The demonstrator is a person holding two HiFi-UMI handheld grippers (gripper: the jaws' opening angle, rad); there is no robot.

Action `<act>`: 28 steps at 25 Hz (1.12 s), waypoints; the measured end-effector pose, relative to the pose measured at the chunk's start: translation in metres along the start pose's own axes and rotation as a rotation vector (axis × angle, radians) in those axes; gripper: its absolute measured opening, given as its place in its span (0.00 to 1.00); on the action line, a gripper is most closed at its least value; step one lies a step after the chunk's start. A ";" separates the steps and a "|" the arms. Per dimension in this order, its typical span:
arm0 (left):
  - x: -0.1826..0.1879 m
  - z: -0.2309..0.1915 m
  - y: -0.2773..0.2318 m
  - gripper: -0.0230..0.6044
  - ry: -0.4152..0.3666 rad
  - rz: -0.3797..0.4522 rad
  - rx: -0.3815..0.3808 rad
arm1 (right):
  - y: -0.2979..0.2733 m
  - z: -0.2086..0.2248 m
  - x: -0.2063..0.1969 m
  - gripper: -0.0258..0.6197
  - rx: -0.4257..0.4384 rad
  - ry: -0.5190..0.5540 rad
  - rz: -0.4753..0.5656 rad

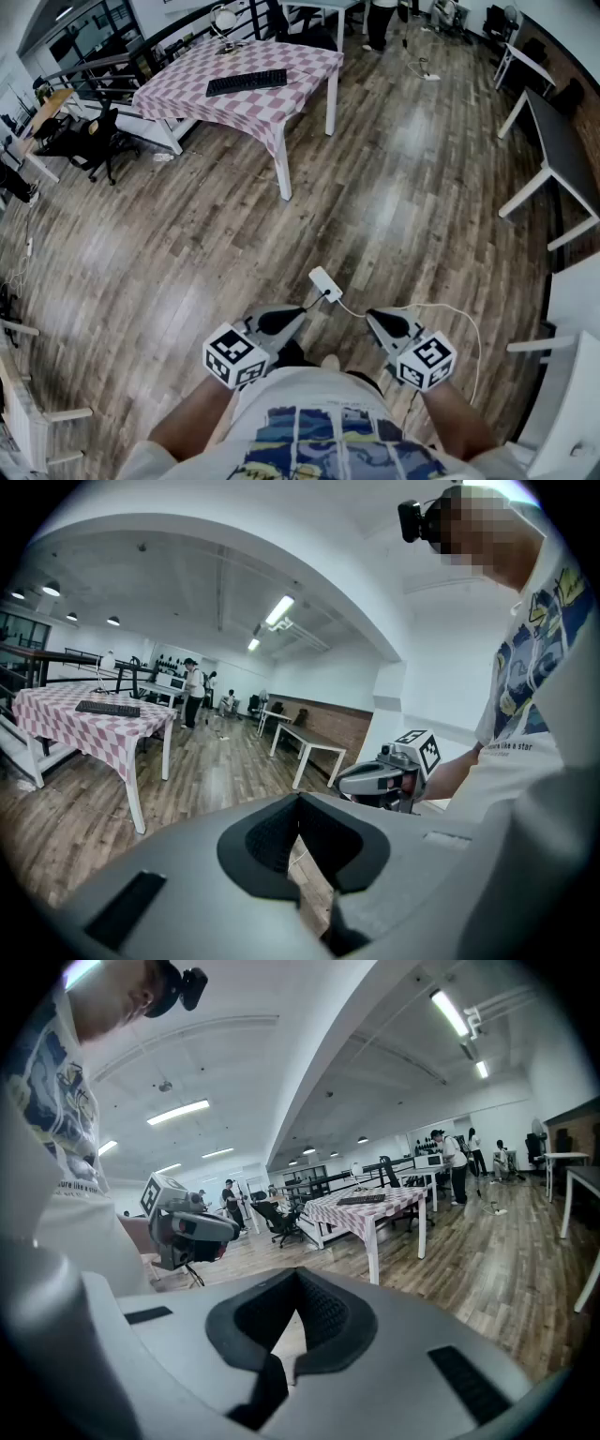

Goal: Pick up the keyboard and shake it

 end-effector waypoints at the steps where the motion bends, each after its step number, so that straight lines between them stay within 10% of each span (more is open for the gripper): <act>1: 0.004 -0.002 -0.010 0.04 0.002 0.001 -0.001 | -0.001 0.012 -0.001 0.04 -0.003 0.003 0.003; 21: 0.069 -0.133 -0.089 0.04 0.091 0.018 0.088 | -0.113 0.144 0.058 0.04 0.033 0.027 -0.039; 28: 0.123 -0.167 -0.180 0.05 0.113 0.071 0.157 | -0.140 0.272 0.071 0.23 0.073 0.032 -0.025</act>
Point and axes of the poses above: the fingertips, and each gripper's own axes: y backward along the fingers, z to its right, x out of its top, the point moved 10 cm from there along y, backward along the fingers, and after that the axes turned 10 degrees about y, right-handed, at the moved point
